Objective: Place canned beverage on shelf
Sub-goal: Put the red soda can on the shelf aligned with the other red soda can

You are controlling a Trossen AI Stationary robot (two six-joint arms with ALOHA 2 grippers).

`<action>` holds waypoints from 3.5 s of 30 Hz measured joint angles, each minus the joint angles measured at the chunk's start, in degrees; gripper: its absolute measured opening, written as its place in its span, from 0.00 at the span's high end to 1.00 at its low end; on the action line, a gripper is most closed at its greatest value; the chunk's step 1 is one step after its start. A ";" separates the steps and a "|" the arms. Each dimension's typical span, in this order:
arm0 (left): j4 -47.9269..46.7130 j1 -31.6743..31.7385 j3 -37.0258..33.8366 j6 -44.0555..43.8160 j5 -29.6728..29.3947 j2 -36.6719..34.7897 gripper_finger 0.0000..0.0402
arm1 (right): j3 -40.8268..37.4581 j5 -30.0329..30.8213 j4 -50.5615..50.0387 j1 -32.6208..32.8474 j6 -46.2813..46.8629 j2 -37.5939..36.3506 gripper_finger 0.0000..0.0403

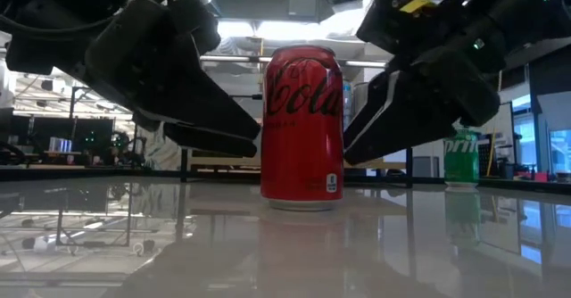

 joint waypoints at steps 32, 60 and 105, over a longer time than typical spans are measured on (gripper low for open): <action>-1.64 0.61 -0.04 -1.57 -0.11 -0.76 0.08 | 0.02 -0.11 1.54 -0.04 1.53 -0.11 0.07; -21.37 1.39 14.50 5.86 2.98 -11.33 0.08 | -9.99 11.34 6.32 25.13 16.74 -5.86 0.07; -24.16 4.33 17.27 6.83 6.48 -4.92 0.37 | -10.47 14.93 7.61 24.72 16.52 -3.34 0.07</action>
